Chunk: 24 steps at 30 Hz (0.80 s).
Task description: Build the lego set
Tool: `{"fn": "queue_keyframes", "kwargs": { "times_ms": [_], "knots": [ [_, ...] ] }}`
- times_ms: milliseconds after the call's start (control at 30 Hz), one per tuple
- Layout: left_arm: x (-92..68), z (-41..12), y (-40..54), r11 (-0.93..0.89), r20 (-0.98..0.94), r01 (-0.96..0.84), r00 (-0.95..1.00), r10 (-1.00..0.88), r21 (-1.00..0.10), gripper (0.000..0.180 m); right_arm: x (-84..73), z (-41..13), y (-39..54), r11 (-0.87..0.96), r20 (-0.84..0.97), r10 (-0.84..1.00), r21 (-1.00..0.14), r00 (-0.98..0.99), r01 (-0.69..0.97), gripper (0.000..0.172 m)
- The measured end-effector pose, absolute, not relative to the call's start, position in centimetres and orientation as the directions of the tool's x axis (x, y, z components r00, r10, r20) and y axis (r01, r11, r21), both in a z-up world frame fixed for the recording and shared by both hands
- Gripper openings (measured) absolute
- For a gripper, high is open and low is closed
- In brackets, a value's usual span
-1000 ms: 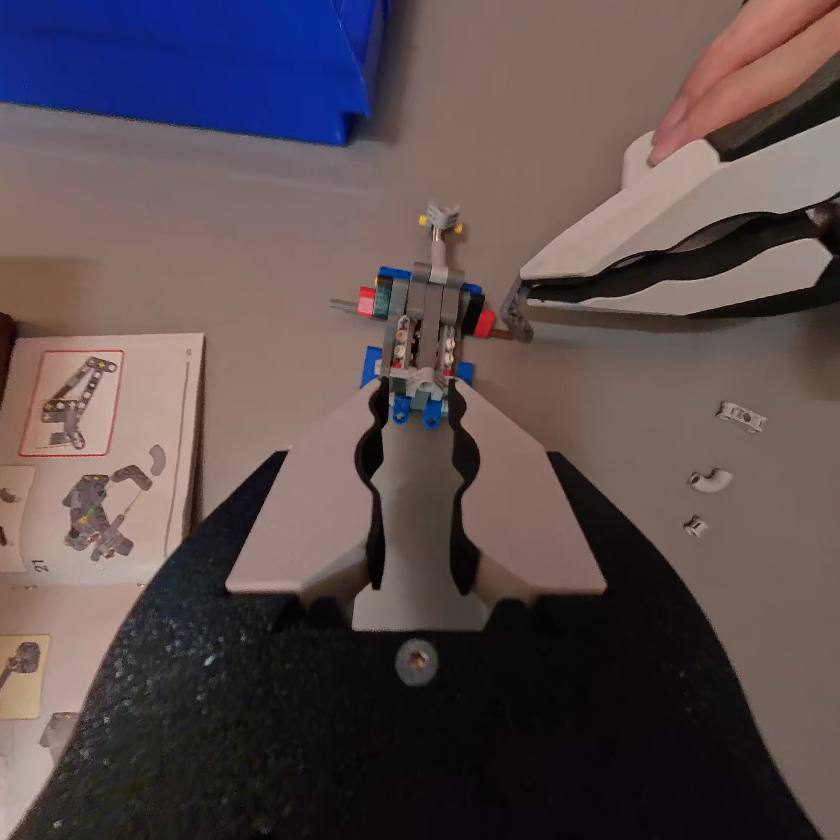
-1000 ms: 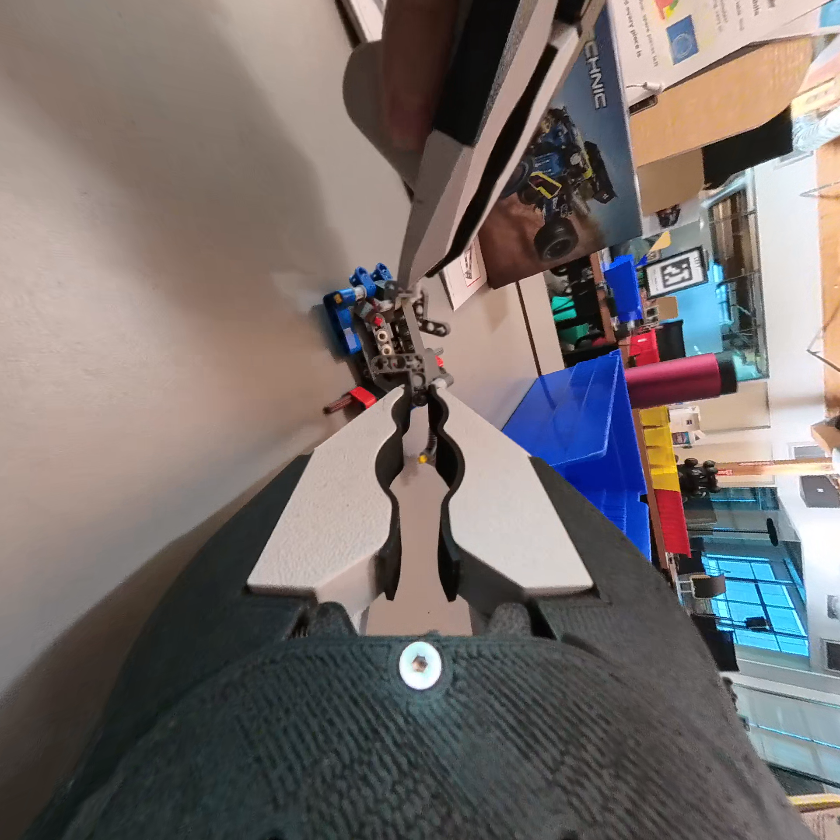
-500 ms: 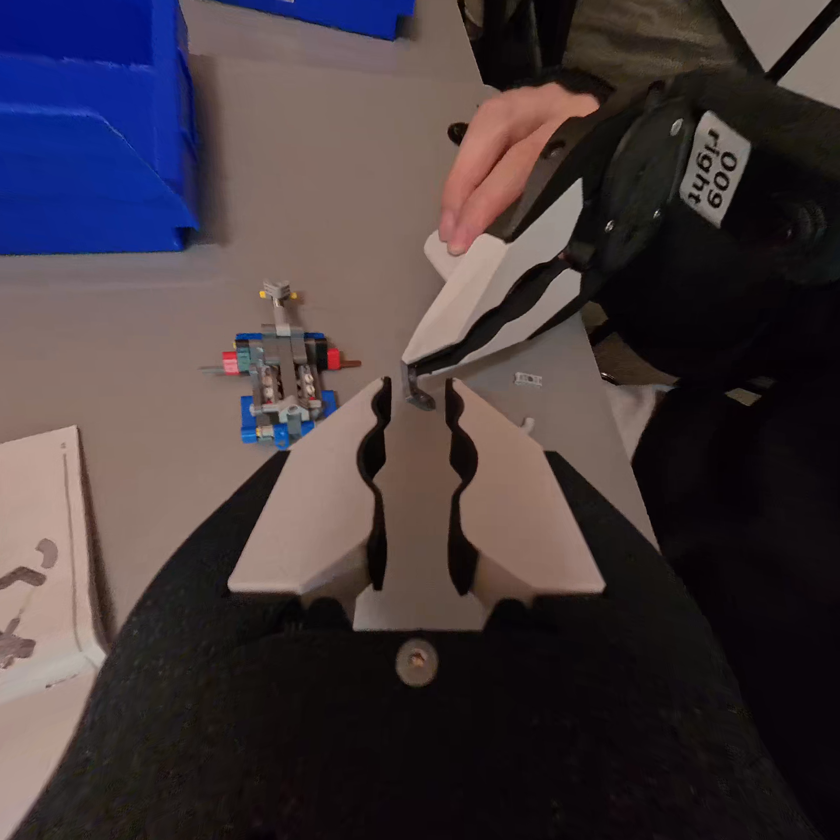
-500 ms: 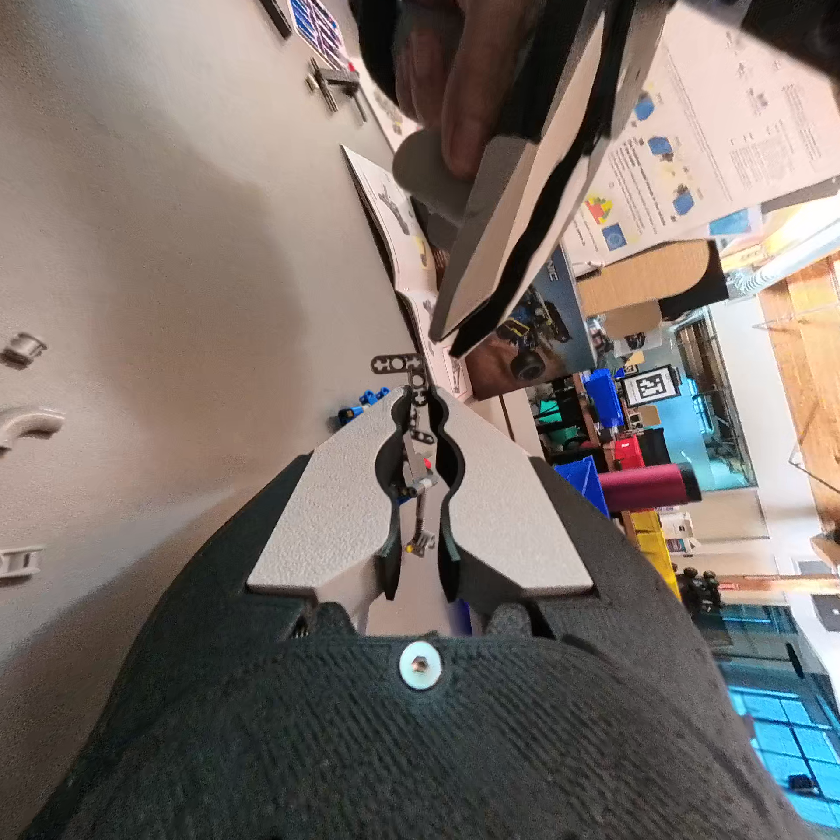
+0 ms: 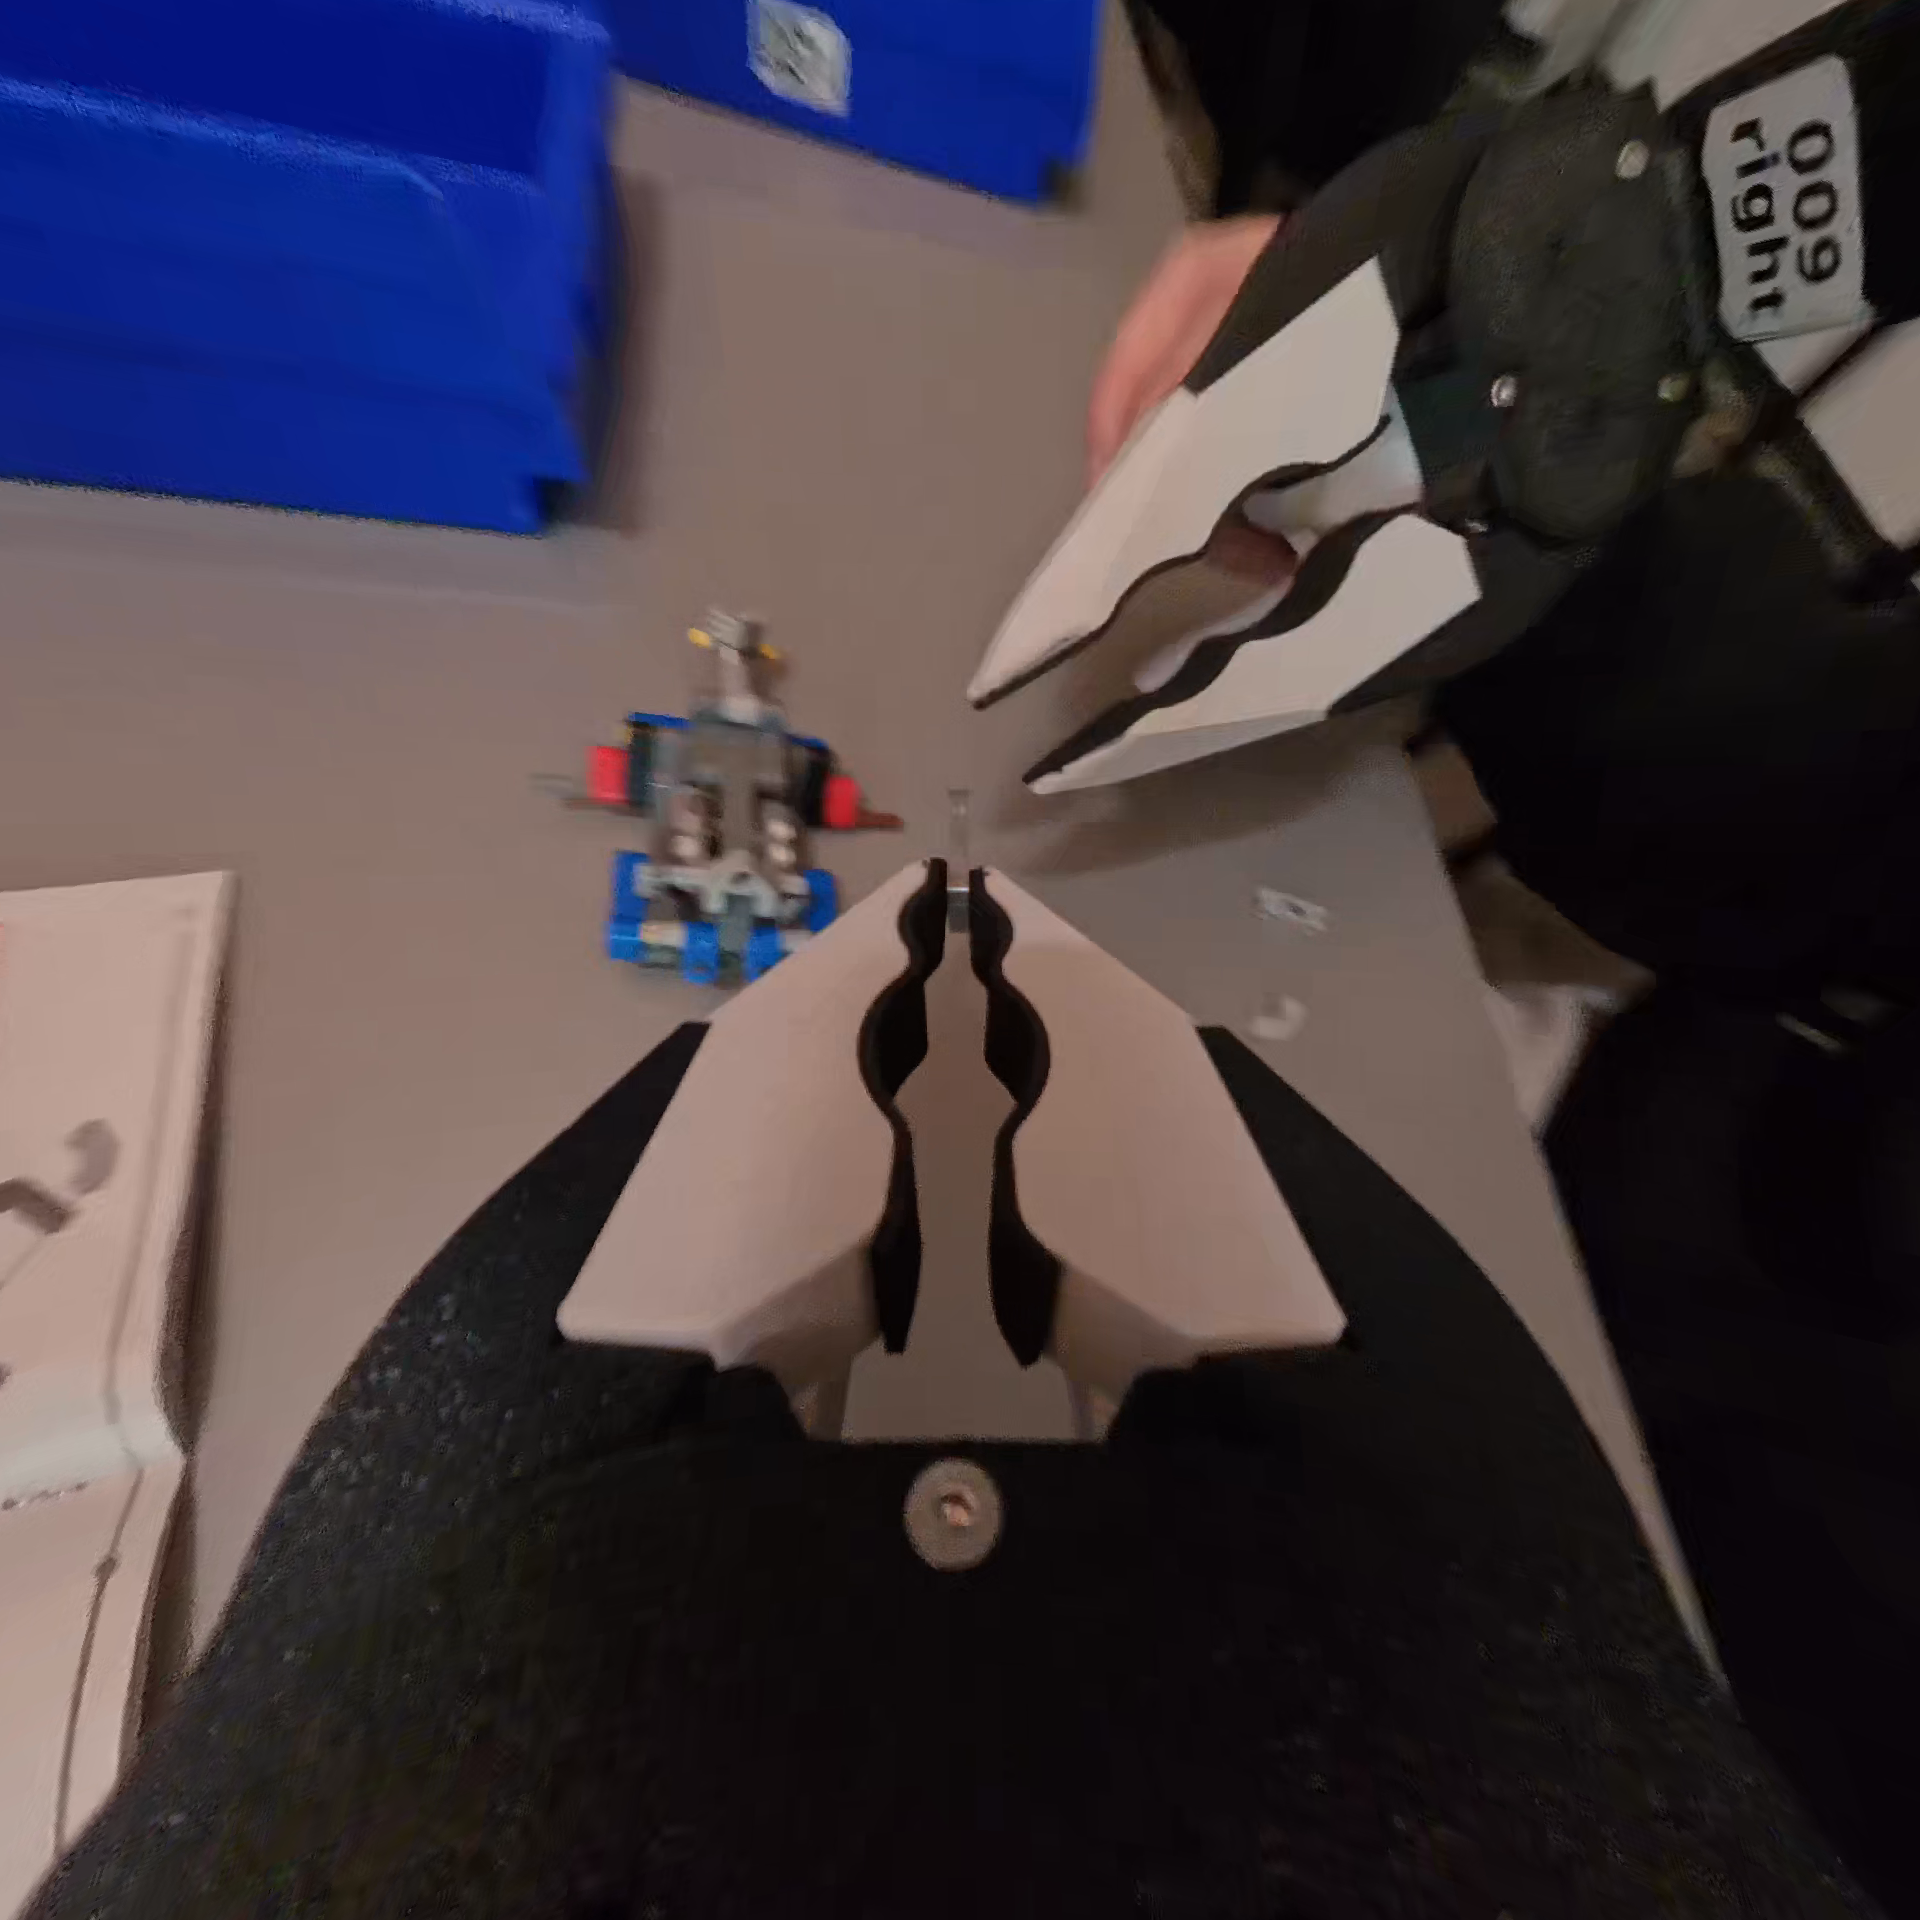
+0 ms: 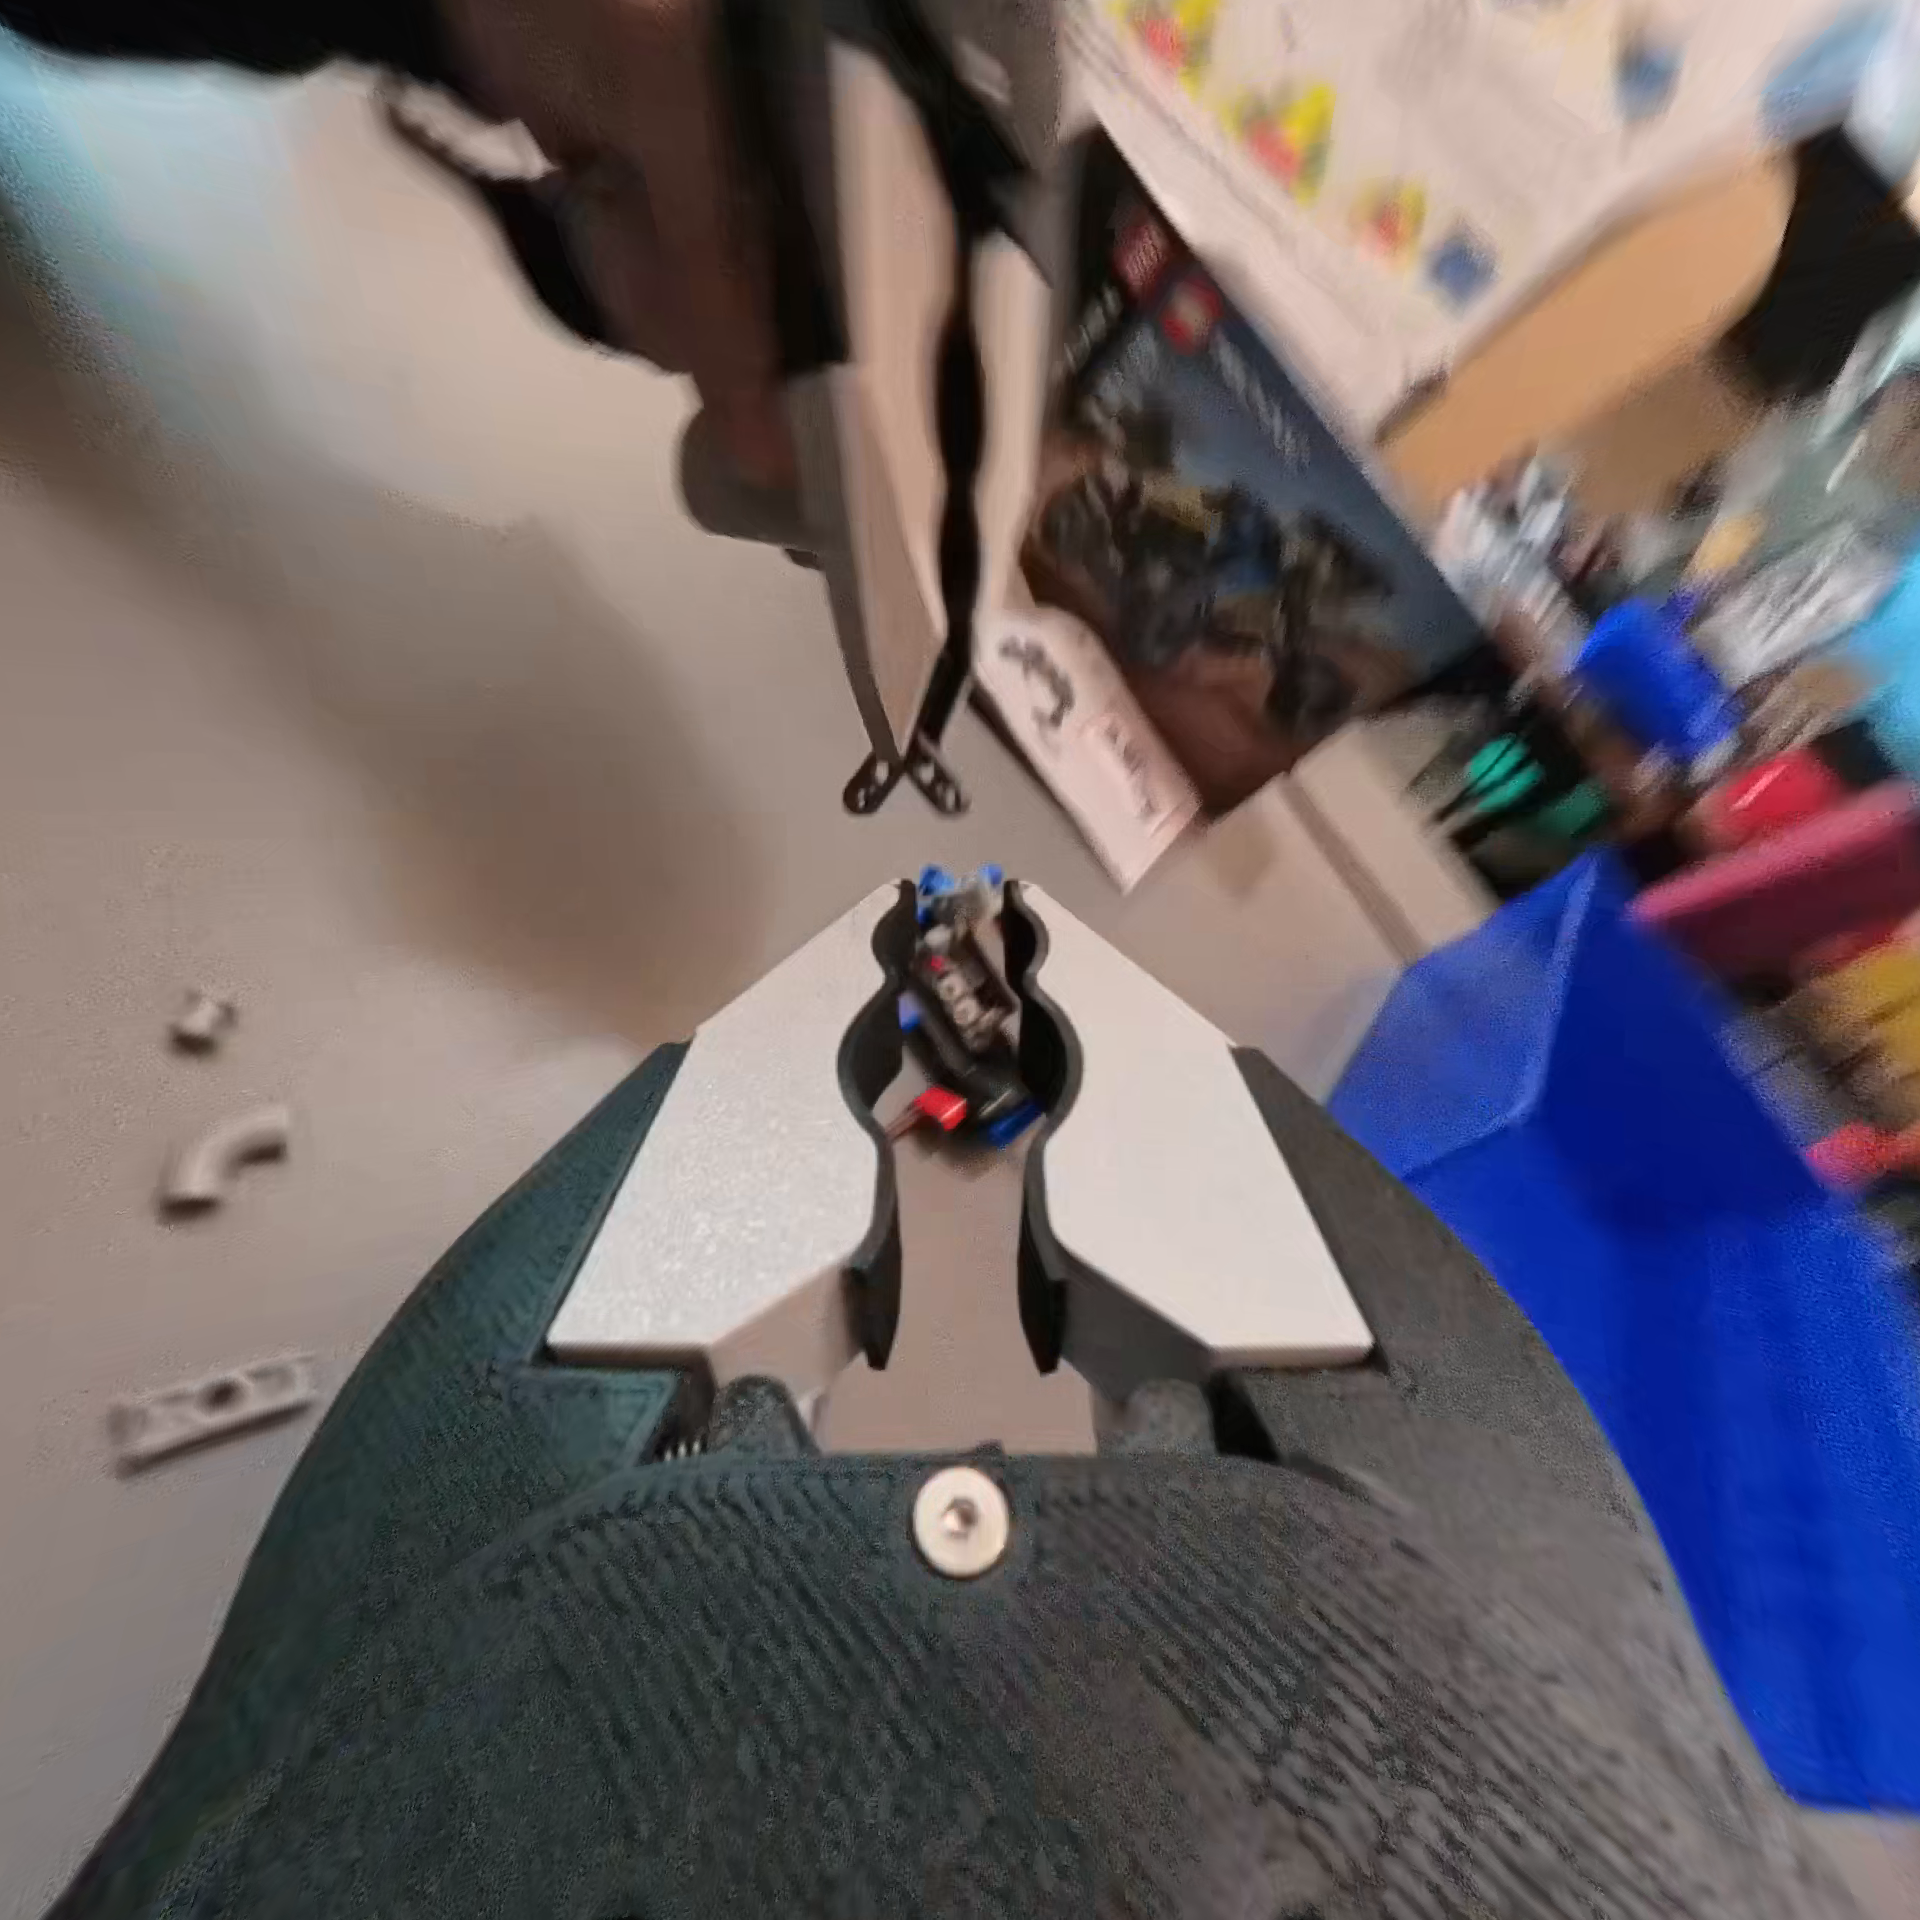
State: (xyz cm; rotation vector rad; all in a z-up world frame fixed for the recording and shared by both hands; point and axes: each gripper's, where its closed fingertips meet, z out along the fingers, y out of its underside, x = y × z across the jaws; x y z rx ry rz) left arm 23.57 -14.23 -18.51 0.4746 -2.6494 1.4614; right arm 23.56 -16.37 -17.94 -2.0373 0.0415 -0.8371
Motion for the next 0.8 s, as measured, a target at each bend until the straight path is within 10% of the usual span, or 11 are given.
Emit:
{"fn": "queue_keyframes", "kwargs": {
  "times_ms": [33,167,500,800],
  "knots": [
    [24.4,-18.3,-14.2,0.432,0.166,-0.28,-0.944,-0.284,-0.858,0.0,24.1,-18.8,-16.9,-0.544,0.393,-0.412,-0.83,0.822,0.124,0.014],
    [25.4,-16.3,-14.1,0.121,0.098,-0.162,-0.903,-0.418,-0.979,0.0,23.9,-18.6,-15.5,-0.276,0.018,-0.495,-0.951,0.869,-0.137,0.025],
    [23.4,-15.1,-16.0,-0.069,0.222,-0.212,-0.939,-0.264,-0.975,0.0,24.0,-15.9,-14.4,-0.267,0.223,-0.595,-0.961,0.772,0.072,0.009],
    [22.5,-18.7,-15.7,0.272,0.083,-0.136,-0.976,-0.199,-0.953,0.01,21.9,-21.0,-15.6,-0.609,0.396,-0.284,-0.778,0.873,0.154,0.005]
  ]
}}
